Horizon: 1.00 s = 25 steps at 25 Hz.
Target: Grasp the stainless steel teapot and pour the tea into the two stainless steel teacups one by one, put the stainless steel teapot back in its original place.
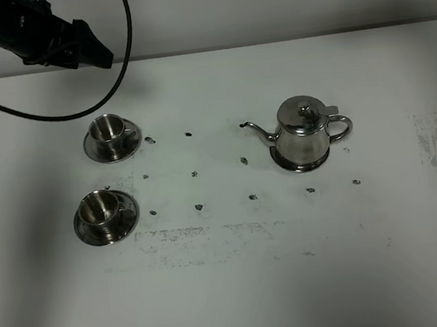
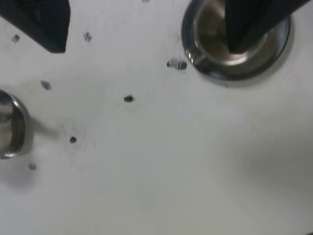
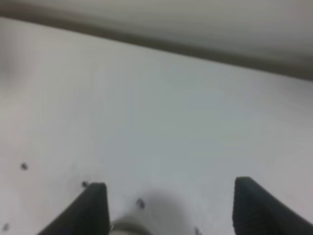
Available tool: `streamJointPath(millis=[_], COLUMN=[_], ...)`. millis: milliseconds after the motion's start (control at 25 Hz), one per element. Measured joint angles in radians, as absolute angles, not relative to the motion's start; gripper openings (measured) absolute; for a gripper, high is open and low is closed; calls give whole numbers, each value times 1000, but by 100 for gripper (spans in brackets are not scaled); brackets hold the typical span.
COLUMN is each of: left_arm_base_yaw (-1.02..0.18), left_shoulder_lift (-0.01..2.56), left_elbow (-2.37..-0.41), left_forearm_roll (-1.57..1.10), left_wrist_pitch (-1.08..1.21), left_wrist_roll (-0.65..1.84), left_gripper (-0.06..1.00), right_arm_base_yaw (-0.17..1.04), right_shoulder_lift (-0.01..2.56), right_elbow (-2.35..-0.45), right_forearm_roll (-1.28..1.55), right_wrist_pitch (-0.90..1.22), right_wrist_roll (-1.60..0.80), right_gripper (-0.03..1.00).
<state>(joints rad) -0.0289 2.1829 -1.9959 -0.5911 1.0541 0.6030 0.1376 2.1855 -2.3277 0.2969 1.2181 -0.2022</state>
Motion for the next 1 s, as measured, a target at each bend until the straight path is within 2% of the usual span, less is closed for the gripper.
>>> streamJointPath(millis=[240,560,760,1000], left_arm_base_yaw=[-32,-25,-25,-25], left_shoulder_lift=[1899,1448,1192,947], left_elbow=[-1645,-1256,-1045,-862], left_forearm_roll=[-578,-573,-525,-400], left_wrist_pitch=[829,609,515,515], left_wrist_roll=[670,681,600,455], left_gripper=[60,59,59,58], right_arm_base_yaw=[139,139,139,139], right_shoulder_lift=[1913,1607,1485,1382], right_elbow=[-2031,-1586,-1402,-1239], right_forearm_roll=[254,254,254,254], right_wrist_pitch=[1206,947,851,734], right_wrist_roll=[-199,-222,-232,-236], right_gripper=[53,53,53,53])
